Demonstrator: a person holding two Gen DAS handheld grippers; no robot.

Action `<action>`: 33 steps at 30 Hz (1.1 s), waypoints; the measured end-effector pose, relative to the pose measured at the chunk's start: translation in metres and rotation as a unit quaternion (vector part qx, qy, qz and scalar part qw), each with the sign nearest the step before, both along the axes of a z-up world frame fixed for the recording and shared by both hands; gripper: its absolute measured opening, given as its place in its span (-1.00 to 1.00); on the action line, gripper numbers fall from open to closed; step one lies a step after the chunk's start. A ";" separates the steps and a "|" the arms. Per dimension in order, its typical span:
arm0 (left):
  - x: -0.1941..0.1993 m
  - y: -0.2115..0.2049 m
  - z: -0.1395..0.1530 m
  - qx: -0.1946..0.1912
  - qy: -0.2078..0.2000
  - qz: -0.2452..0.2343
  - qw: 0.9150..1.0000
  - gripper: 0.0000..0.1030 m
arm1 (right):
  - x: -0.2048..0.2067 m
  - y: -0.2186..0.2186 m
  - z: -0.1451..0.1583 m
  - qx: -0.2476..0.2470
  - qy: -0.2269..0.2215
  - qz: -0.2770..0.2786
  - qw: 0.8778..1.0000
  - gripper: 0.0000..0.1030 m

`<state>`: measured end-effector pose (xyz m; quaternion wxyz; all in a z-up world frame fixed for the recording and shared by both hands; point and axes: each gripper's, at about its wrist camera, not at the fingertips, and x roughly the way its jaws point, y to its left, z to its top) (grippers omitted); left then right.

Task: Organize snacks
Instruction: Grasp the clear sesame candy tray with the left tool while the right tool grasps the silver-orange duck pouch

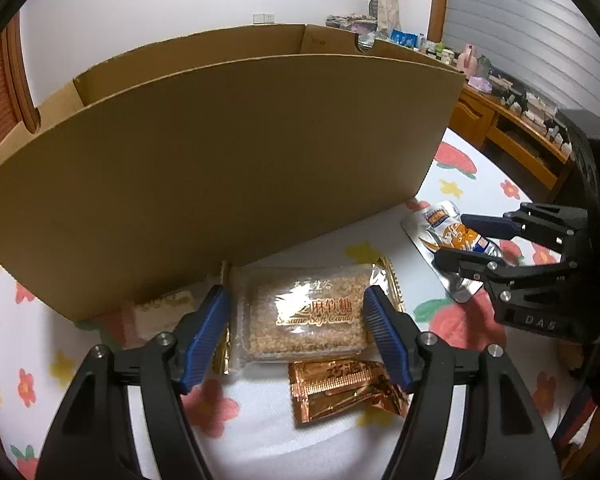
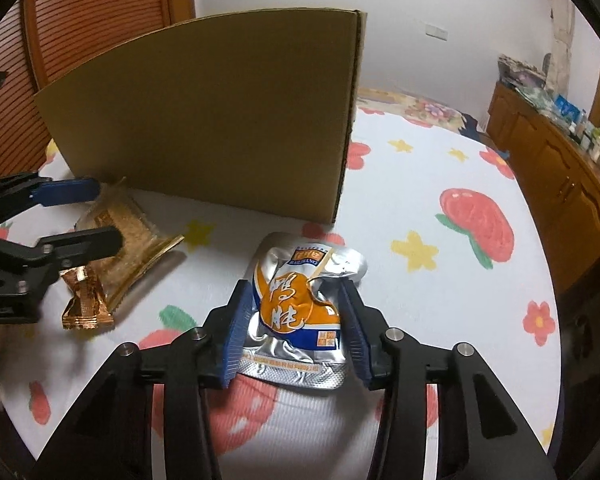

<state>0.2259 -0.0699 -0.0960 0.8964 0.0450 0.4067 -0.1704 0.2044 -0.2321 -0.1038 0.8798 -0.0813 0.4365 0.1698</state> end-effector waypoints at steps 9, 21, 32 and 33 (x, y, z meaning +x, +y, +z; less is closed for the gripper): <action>0.004 -0.002 -0.003 -0.007 0.010 -0.004 1.000 0.54 | 0.000 0.004 0.000 -0.003 -0.002 0.000 1.000 -0.09; 0.005 -0.010 -0.001 -0.012 0.021 -0.008 1.000 0.57 | 0.000 0.003 -0.001 -0.003 -0.002 0.000 1.000 -0.09; 0.005 -0.016 -0.007 -0.008 0.021 -0.021 1.000 0.83 | 0.000 0.003 -0.001 -0.003 -0.002 0.000 1.000 -0.09; 0.005 -0.018 -0.009 0.001 0.016 -0.021 1.000 0.88 | 0.000 0.003 -0.001 -0.003 -0.002 0.000 1.000 -0.09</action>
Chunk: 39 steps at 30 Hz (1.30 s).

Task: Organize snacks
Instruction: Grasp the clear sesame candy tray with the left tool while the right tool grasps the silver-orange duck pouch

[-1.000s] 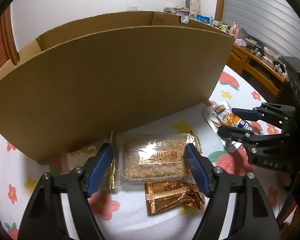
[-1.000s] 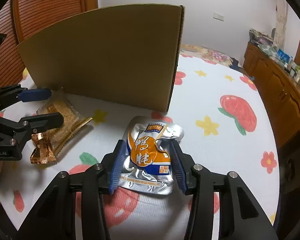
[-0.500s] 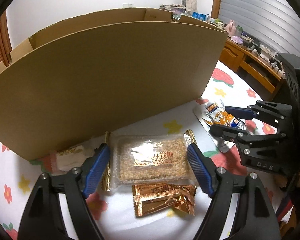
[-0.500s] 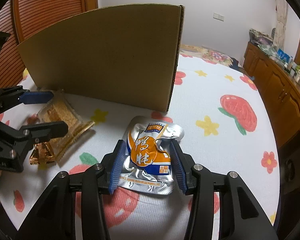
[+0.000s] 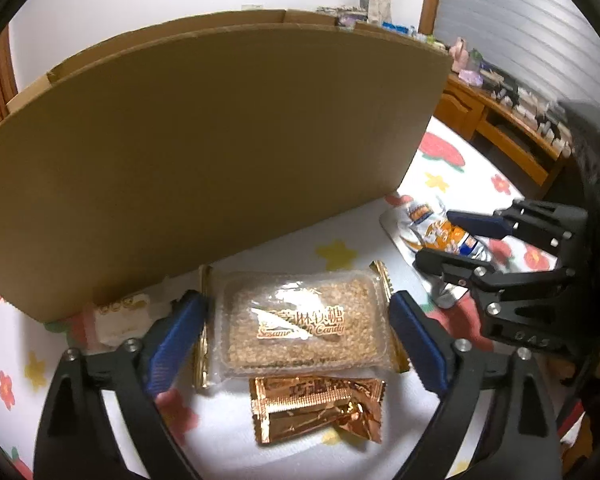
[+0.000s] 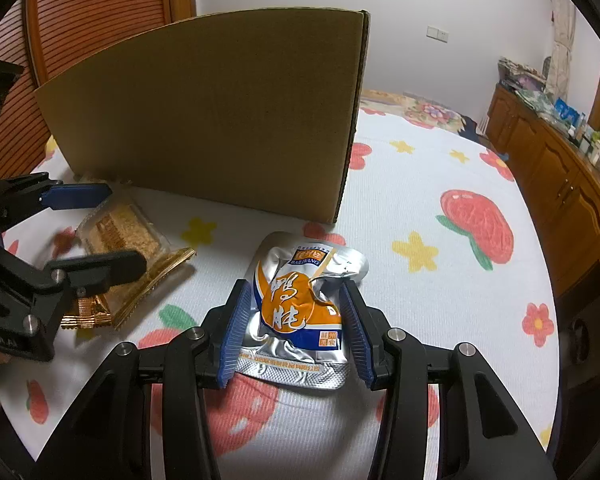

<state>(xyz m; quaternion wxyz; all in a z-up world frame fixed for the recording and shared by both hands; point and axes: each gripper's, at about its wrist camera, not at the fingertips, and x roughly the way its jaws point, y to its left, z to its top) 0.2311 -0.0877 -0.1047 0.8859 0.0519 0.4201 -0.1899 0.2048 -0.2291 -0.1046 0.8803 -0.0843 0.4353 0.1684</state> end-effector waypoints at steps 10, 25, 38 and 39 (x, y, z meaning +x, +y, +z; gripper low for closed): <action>0.009 0.004 -0.007 -0.017 0.021 0.001 1.000 0.95 | 0.000 0.000 0.000 0.000 0.000 0.000 1.000 -0.08; -0.004 0.007 -0.001 -0.015 0.010 -0.014 1.000 0.65 | 0.000 0.000 0.000 0.000 0.000 0.000 1.000 -0.08; -0.024 0.006 0.011 -0.008 -0.016 -0.012 1.000 0.59 | 0.000 0.000 0.000 0.000 0.000 0.000 1.000 -0.08; -0.026 0.007 0.013 -0.012 -0.020 -0.011 1.000 0.59 | 0.000 0.000 0.000 0.000 0.000 0.000 1.000 -0.08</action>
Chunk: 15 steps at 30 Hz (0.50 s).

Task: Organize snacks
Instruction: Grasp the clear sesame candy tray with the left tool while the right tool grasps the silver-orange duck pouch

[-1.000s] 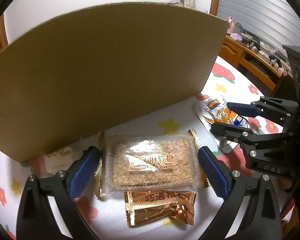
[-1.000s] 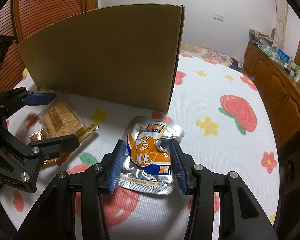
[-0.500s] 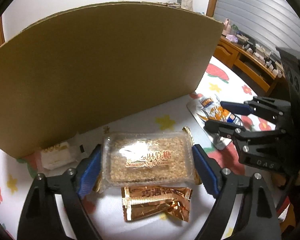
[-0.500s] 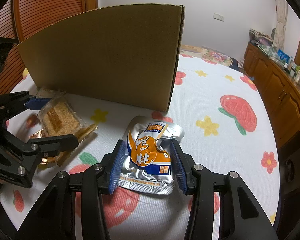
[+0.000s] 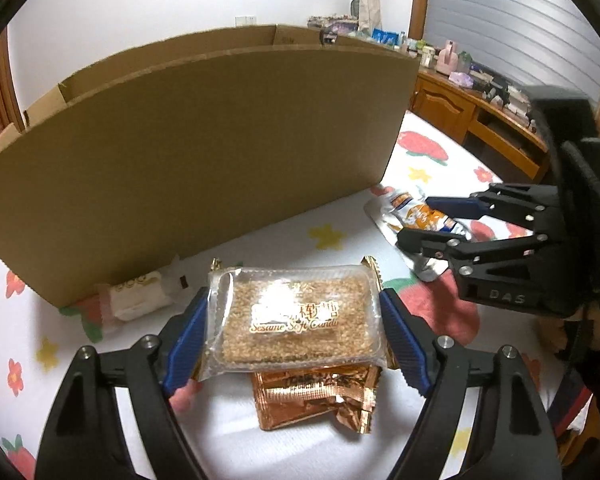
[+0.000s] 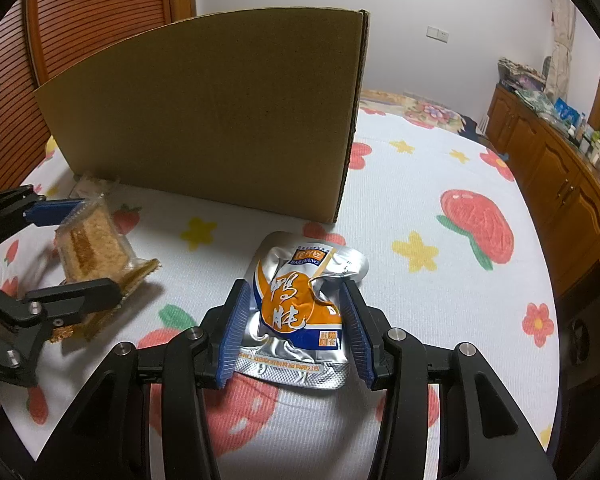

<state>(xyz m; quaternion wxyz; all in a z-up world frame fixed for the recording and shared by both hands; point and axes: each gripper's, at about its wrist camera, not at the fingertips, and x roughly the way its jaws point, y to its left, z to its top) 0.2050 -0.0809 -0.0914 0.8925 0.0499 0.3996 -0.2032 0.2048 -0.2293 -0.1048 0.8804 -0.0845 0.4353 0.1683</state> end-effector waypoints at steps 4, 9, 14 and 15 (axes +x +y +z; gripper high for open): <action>-0.010 0.004 0.011 -0.007 -0.017 0.003 1.000 0.59 | 0.000 0.000 0.000 0.000 0.000 0.000 1.000 -0.08; -0.024 0.008 0.024 -0.016 -0.037 0.005 0.999 0.59 | 0.000 -0.001 -0.001 0.001 0.000 0.000 1.000 -0.08; -0.036 0.016 0.033 -0.024 -0.052 0.010 0.998 0.59 | 0.001 -0.001 0.000 0.001 0.000 0.000 1.000 -0.08; -0.038 0.018 0.033 -0.027 -0.052 0.011 0.998 0.59 | 0.000 0.000 0.000 0.001 0.000 0.000 1.000 -0.08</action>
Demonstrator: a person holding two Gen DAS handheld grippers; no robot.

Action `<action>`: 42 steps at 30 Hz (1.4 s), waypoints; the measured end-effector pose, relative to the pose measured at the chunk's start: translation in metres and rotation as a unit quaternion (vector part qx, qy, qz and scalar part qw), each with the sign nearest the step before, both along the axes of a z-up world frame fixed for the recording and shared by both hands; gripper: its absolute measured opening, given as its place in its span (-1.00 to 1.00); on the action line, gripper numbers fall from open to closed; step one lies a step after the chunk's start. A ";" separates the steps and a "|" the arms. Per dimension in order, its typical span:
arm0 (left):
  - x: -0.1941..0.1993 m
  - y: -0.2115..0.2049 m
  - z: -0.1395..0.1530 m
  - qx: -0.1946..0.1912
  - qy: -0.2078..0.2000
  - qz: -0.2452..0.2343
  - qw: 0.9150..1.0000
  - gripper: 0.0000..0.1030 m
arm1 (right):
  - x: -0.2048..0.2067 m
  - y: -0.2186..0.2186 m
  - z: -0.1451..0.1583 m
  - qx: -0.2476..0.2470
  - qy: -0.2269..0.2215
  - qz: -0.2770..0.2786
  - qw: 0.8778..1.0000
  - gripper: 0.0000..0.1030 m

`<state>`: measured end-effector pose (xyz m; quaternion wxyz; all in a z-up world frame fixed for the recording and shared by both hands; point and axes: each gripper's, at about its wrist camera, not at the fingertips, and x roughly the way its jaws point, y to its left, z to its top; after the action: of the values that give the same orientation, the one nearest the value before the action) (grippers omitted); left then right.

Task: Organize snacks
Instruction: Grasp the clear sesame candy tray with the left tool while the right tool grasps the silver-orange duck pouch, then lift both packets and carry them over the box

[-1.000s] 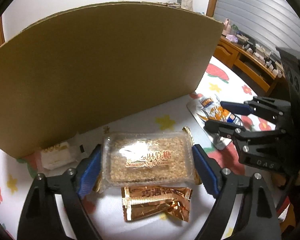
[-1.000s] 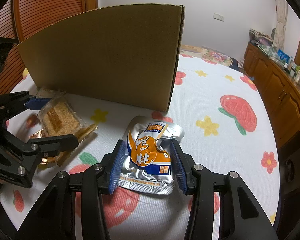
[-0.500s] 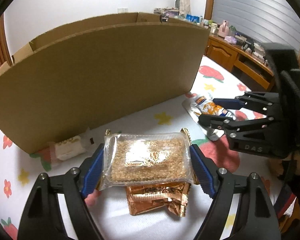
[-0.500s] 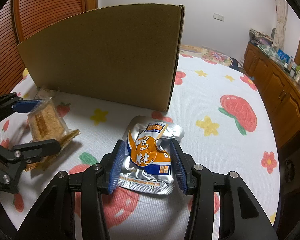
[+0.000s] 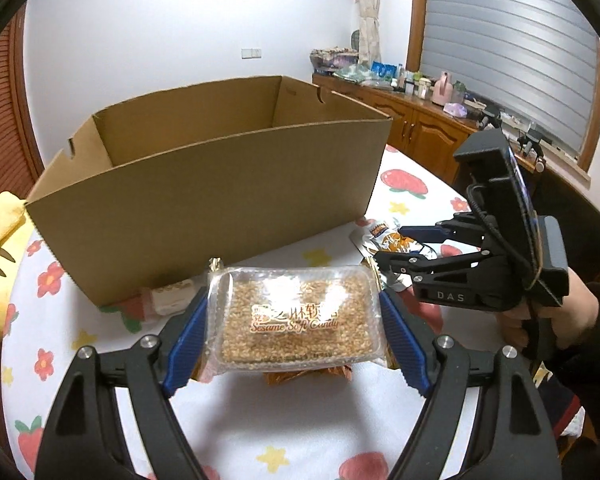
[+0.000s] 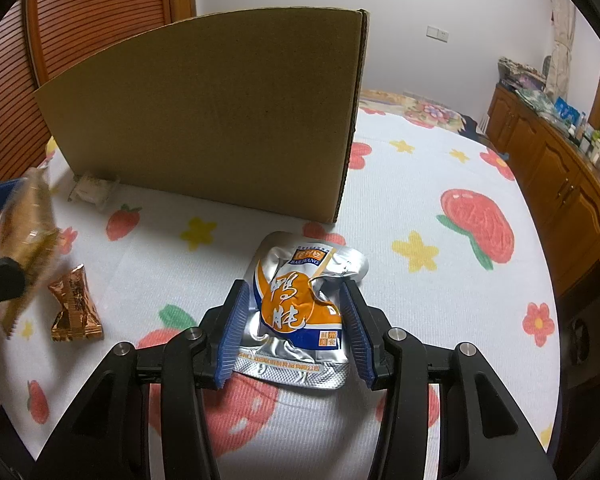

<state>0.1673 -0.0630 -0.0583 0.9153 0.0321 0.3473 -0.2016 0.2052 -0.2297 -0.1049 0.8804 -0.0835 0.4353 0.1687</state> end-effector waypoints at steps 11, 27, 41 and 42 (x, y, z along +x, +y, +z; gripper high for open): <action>-0.004 0.015 0.003 -0.012 -0.008 0.018 1.000 0.59 | -0.014 0.000 0.006 0.005 -0.010 0.009 1.000 -0.30; -0.007 0.023 0.007 -0.017 -0.016 0.028 0.999 0.59 | -0.026 0.006 0.025 0.002 -0.030 0.035 0.999 -1.00; -0.006 0.030 0.005 -0.021 -0.011 0.033 0.999 0.59 | -0.002 0.011 0.008 0.027 0.027 0.044 0.998 0.36; -0.005 0.030 0.005 -0.022 -0.011 0.033 0.999 0.59 | 0.000 0.012 0.004 0.028 0.037 0.050 0.998 0.42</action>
<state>0.1618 -0.0329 -0.0534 0.9257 0.0030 0.3336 -0.1784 0.2048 -0.2174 -0.1010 0.8564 -0.0743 0.4576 0.2272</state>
